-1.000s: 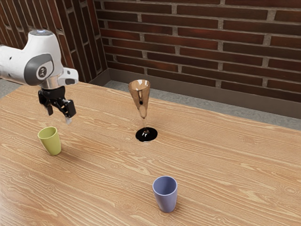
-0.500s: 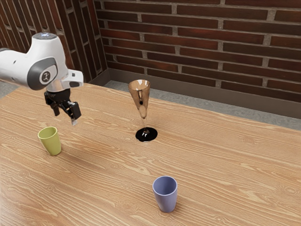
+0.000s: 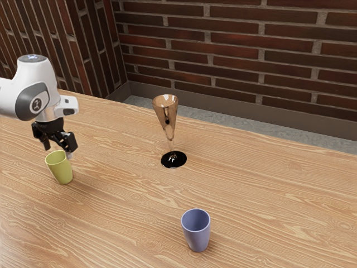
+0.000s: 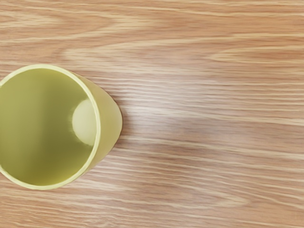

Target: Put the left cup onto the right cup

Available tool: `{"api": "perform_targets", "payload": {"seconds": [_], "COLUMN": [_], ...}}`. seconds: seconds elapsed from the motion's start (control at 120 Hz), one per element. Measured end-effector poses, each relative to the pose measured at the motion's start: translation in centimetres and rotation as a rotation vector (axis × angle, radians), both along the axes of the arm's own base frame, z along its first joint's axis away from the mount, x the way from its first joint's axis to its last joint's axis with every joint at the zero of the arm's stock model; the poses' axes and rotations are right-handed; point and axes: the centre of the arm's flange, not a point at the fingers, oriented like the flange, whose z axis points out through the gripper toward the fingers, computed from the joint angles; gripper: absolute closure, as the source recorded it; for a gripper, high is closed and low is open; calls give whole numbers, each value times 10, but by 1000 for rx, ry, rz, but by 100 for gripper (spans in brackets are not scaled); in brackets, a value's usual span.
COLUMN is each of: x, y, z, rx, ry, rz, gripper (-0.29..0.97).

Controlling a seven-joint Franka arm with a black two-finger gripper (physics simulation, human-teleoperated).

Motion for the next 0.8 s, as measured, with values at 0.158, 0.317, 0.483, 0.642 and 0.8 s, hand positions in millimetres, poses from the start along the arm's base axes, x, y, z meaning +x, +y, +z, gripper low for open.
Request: {"api": "perform_targets", "payload": {"seconds": [0.158, 0.317, 0.483, 0.642, 0.8], "x": [8, 9, 12, 17, 21], "y": [18, 32, 45, 44, 40], "z": [-15, -17, -26, -41, -49], "rx": [13, 22, 27, 20, 13], "ry": [-2, -18, -20, -15, -17], "rz": [14, 18, 16, -2, -18], "gripper": [0, 0, 0, 0, 0]}}
